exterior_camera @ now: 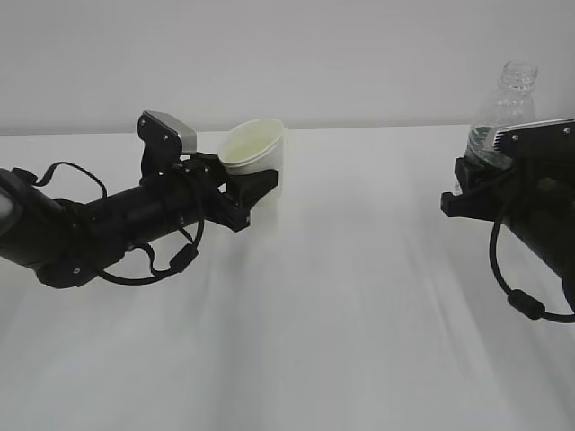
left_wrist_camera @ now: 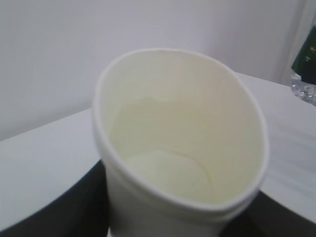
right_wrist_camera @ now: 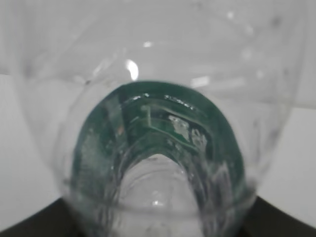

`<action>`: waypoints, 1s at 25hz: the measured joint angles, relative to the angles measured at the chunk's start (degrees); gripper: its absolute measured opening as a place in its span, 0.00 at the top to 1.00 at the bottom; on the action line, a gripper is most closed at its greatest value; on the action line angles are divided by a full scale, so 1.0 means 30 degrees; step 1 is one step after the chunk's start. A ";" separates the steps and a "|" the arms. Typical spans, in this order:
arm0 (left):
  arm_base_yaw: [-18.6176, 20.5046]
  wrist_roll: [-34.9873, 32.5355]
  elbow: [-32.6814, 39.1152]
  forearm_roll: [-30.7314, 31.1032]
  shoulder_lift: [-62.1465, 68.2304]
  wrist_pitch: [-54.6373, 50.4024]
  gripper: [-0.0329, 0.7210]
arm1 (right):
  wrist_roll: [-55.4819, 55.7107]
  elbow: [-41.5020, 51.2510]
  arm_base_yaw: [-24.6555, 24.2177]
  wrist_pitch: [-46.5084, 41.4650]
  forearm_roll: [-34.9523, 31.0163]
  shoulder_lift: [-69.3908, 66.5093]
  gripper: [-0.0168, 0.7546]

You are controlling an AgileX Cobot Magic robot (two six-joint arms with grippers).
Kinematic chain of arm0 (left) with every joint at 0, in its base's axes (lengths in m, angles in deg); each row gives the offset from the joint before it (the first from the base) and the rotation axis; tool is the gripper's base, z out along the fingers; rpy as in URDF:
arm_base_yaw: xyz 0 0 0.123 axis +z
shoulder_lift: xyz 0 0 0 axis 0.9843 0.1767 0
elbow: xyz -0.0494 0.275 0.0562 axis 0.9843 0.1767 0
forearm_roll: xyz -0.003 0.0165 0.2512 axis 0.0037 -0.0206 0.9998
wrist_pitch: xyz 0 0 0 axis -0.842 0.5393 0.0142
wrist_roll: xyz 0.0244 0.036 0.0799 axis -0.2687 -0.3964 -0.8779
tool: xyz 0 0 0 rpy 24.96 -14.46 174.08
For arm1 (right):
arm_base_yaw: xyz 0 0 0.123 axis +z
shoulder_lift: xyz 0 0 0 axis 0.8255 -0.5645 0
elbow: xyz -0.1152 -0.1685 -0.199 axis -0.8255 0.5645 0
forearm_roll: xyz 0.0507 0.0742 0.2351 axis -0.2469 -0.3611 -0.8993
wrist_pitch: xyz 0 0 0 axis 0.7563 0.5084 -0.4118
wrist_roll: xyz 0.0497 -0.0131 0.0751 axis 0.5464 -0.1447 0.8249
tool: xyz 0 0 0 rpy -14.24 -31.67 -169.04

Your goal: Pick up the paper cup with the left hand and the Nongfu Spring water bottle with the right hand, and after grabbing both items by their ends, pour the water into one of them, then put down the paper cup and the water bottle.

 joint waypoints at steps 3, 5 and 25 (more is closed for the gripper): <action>0.0407 -0.0078 0.0000 -0.0014 0.0000 0.0078 0.42 | 0.0000 0.0000 0.0000 0.0000 -0.0008 0.0000 0.51; 0.0717 -0.0117 0.0000 -0.0047 0.0000 0.0078 0.42 | 0.0000 0.0000 0.0000 0.0000 -0.0008 0.0000 0.51; 0.2929 -0.0754 0.0000 -0.1208 0.0000 -0.0338 0.42 | 0.0000 0.0000 0.0000 0.0000 -0.0008 0.0000 0.51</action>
